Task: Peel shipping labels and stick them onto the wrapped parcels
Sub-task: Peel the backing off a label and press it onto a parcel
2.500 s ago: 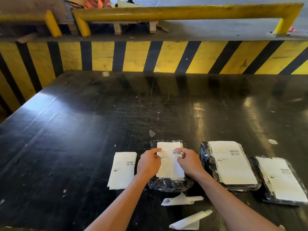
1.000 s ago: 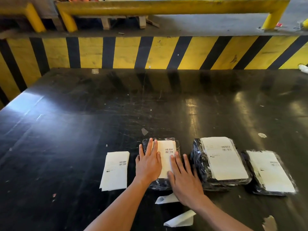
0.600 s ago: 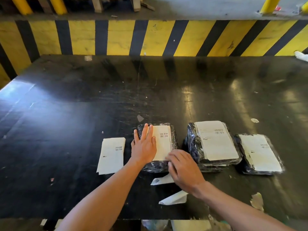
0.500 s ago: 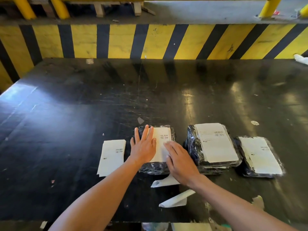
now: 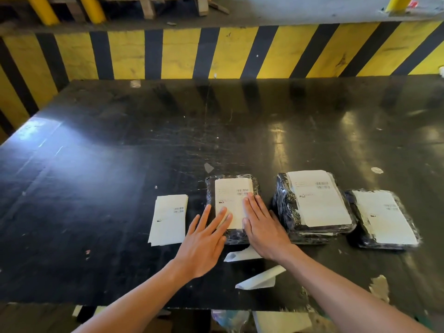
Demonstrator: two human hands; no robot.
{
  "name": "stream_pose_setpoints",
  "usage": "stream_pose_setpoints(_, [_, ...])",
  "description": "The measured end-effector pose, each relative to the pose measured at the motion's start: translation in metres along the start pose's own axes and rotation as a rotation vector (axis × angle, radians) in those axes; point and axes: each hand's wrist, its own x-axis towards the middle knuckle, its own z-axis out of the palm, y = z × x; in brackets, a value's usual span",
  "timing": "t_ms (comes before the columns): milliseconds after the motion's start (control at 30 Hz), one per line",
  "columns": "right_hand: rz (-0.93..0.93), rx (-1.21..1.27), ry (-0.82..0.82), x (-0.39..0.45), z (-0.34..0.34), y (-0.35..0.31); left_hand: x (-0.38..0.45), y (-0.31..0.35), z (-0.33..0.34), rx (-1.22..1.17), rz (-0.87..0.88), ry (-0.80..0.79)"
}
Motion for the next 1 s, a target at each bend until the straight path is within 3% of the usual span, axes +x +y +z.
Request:
stream_pose_setpoints(133, [-0.018,0.039,0.063,-0.001,-0.006,-0.001,-0.008,-0.015,-0.005,-0.092,0.082,0.168])
stream_pose_setpoints(233, [-0.044,0.041,0.168,0.014,-0.019,-0.004,0.017,-0.018,-0.014,-0.227,0.035,0.317])
stream_pose_setpoints(300, [-0.038,0.054,0.160,0.029,-0.025,-0.009,0.043,-0.013,-0.020,-0.294,-0.088,0.296])
stream_pose_setpoints(433, [-0.032,-0.060,-0.041,0.049,-0.024,-0.017,0.081,-0.003,-0.009,-0.384,-0.285,0.147])
stream_pose_setpoints(767, [0.052,-0.061,0.014,0.004,-0.006,-0.007,0.080,0.000,0.009,-0.298,-0.322,0.174])
stream_pose_setpoints(1000, [-0.065,-0.147,0.025,0.000,0.000,-0.015,0.082,-0.004,0.012,-0.261,-0.315,0.157])
